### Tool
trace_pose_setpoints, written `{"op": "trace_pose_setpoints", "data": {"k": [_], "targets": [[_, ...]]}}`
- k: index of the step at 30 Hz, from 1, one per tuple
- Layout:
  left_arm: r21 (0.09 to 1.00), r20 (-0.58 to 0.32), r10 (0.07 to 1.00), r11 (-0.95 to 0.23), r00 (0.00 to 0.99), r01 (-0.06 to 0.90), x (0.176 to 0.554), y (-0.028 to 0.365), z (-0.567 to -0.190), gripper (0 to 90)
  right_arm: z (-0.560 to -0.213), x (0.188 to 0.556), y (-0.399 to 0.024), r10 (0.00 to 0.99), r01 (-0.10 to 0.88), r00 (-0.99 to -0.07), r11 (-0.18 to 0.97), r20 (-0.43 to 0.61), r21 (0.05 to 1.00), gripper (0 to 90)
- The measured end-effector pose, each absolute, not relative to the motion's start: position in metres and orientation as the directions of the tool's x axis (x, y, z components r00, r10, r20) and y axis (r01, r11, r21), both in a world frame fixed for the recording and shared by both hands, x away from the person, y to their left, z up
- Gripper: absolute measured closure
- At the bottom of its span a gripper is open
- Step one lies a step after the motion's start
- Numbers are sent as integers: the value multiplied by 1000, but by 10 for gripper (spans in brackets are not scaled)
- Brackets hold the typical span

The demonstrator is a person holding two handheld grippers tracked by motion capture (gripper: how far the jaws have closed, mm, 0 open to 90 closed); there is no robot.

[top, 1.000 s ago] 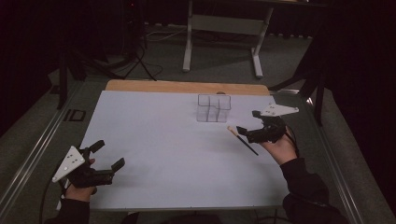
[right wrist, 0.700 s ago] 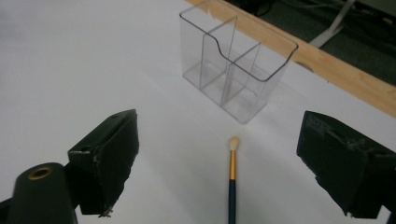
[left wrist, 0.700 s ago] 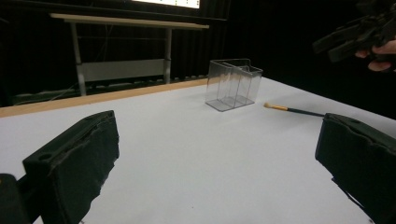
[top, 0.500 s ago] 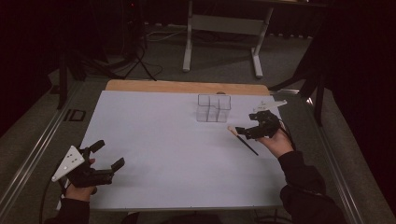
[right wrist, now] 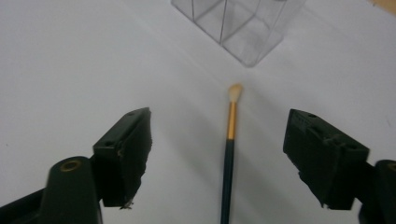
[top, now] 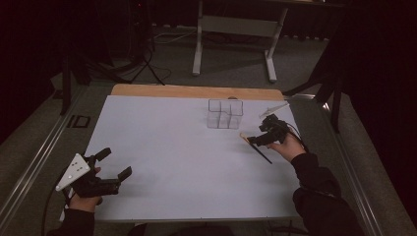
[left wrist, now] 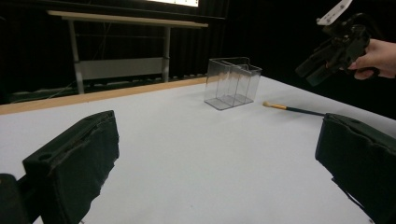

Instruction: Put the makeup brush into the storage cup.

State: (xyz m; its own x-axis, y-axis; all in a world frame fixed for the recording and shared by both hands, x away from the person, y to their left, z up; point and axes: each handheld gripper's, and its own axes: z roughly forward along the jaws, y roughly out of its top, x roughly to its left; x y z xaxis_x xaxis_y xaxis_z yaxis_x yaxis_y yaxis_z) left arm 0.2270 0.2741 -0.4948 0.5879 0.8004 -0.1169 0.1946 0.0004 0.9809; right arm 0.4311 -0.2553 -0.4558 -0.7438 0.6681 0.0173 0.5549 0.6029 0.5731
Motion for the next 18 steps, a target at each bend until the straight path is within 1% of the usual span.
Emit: {"op": "trace_pose_setpoints", "data": {"k": [2,3,7,9,10,13,16,18], "targets": [[981,-117,800,1,588,195,227,274,-495,0,-458,433,-255,664,561,-747,614,20,555,254],[981,-117,801,1,587,194,227,274,-495,0,-459,434,-254,663,563,-748,620,18,546,280],[981,-119,799,2,589,195,227,274,-495,0,-463,438,-252,672,582,-740,643,-3,498,297],[981,-118,796,-1,593,196,227,274,-495,0,-465,440,-251,671,593,-741,654,1,470,323],[981,-118,796,-1,593,196,227,274,-495,0,-465,440,-251,671,593,-741,654,1,470,323],[980,-113,794,-8,598,196,227,273,-495,0,-466,443,-247,666,605,-746,677,0,419,398],[981,-113,793,-9,599,196,227,273,-495,0,-467,446,-245,661,609,-750,689,4,392,449],[980,-110,793,-14,599,198,227,273,-495,0,-468,448,-243,657,614,-754,698,13,369,515]]}}
